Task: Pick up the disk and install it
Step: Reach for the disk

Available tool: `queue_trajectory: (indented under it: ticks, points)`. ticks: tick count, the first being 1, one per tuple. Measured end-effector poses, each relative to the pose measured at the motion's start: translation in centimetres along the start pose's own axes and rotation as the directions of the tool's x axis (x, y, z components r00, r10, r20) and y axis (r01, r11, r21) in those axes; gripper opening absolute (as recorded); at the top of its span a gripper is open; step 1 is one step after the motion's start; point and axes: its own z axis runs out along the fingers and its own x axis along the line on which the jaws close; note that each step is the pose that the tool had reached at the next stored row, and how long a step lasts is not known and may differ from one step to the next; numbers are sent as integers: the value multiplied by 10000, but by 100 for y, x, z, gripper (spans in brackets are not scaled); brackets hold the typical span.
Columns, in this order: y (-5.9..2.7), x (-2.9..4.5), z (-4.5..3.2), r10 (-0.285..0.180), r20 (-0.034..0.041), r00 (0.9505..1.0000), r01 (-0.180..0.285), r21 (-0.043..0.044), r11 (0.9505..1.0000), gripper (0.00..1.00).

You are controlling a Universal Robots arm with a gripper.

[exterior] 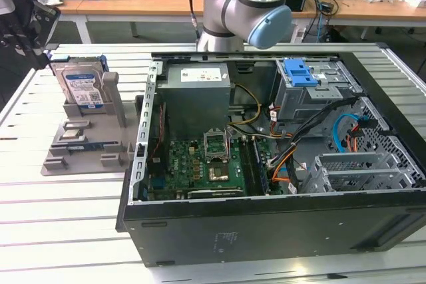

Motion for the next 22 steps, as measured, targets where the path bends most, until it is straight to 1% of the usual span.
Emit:
queue_trajectory:
  ticks: [1,4,7,11,13,19,20,22]
  points:
    - [56,5,5,-1,-2,10000,1,8,10000,11]
    - [205,37,19,-2,4,10000,2,72,10000,11]
    - [256,78,26,-2,9,10000,1,111,9999,11]
    - [286,127,30,-3,9,10000,3,122,9999,11]
    - [301,180,33,-3,9,10000,3,128,9999,11]
    - [318,264,37,-3,9,10000,3,133,9999,11]
    - [327,297,40,-4,10,10000,3,133,9999,11]
    - [349,336,44,-4,10,10000,3,137,9999,11]
